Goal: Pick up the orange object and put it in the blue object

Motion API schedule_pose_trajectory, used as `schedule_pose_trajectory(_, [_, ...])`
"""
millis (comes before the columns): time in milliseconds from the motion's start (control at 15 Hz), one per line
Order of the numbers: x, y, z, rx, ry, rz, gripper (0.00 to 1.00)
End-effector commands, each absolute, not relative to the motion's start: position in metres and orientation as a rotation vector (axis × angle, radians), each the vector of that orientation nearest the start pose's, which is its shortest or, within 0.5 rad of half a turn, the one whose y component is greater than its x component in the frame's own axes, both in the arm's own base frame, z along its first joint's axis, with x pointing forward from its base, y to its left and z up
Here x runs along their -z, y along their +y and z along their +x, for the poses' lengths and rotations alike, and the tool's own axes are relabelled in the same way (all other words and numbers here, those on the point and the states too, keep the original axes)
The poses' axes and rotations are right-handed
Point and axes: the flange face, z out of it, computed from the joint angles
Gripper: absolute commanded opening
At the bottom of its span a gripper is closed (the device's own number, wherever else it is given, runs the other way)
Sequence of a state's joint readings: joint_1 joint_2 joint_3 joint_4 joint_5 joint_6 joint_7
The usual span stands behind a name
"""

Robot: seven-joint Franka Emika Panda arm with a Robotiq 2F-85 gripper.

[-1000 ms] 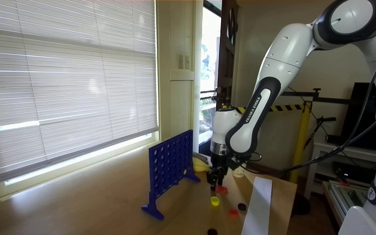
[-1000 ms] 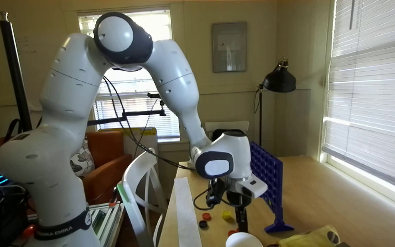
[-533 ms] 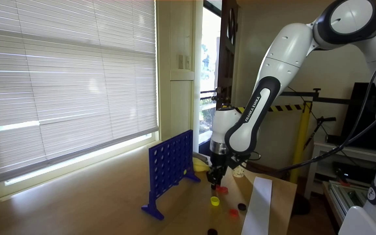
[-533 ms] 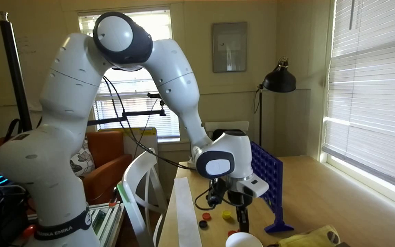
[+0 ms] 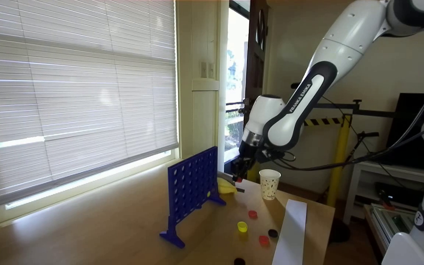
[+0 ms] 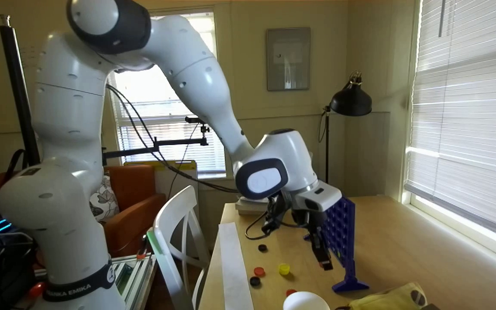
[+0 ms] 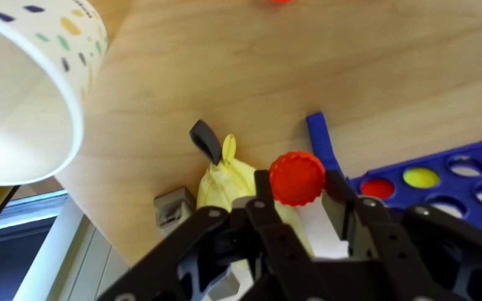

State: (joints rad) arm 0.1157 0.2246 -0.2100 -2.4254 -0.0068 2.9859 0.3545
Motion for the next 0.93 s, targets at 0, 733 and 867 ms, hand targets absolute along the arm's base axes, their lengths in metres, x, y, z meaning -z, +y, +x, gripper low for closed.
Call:
schedule_pose_trajectory(0, [-0.303,-0.068,0.48,0.616,0.81,-2.98,0.1])
schedule_pose_trajectory(733, [-0.452,-0.057,0.476,1.334,0.388,-2.809,0.35])
schedule_pose_trajectory(867, [-0.468,-0.047,0.471,1.403,0.334,-2.772,0.35])
